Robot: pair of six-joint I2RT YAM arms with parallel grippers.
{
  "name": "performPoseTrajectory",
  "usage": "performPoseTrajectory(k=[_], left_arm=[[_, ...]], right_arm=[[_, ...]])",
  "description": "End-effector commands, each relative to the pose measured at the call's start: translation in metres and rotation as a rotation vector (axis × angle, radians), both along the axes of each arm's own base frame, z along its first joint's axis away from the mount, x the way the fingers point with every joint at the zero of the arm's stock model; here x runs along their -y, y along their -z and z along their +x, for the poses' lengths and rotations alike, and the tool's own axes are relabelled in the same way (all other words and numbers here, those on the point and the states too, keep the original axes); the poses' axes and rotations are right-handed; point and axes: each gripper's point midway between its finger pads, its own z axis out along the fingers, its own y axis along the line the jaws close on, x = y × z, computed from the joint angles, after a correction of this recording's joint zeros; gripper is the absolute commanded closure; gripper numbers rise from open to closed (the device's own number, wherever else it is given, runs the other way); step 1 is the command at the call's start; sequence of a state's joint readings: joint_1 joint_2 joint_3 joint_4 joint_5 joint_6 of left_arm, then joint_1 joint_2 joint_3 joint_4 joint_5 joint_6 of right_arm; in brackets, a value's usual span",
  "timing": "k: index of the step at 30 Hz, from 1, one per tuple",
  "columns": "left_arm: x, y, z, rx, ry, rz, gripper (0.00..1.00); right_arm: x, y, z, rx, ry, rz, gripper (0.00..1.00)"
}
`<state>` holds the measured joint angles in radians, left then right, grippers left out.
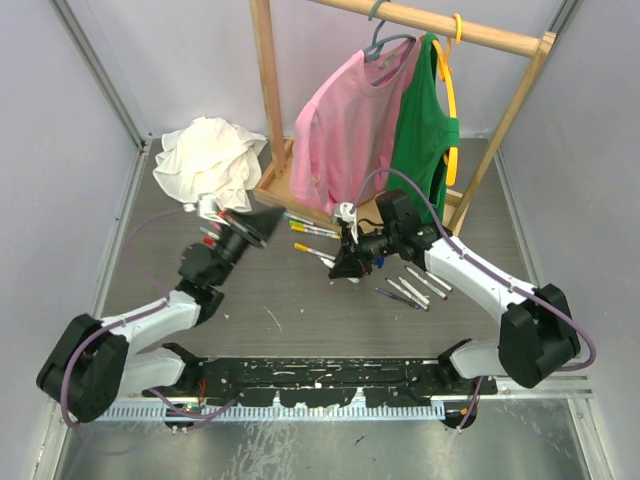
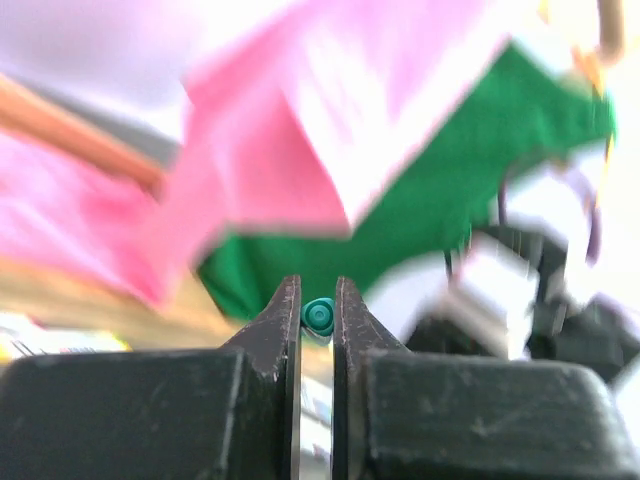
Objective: Open the pen caps
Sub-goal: Open the pen cap from the pen, then place the pen at the center of the board.
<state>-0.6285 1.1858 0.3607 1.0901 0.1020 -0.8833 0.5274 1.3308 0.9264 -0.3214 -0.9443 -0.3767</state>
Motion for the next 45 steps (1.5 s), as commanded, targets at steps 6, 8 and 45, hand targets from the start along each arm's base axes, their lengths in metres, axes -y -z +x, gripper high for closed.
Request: performPoseTrajectory(k=[6,8,45], left_arm=[[-0.096,-0.108,0.038,0.177,-0.316,-0.181,1.00],[-0.094,-0.100,0.031,0.156,-0.288,-0.162,1.00],[-0.069,0.069,-0.035,-0.289,-0.077,-0.058,1.00]], right_arm=[[0.009,0.022,-0.006,-0.050,-0.021,-0.088,0.99],[0.015,0.023,-0.002,-0.004,-0.015,-0.127,0.99],[0.148,0.139,-0.014,0.034,0.249,-0.800,0.92]])
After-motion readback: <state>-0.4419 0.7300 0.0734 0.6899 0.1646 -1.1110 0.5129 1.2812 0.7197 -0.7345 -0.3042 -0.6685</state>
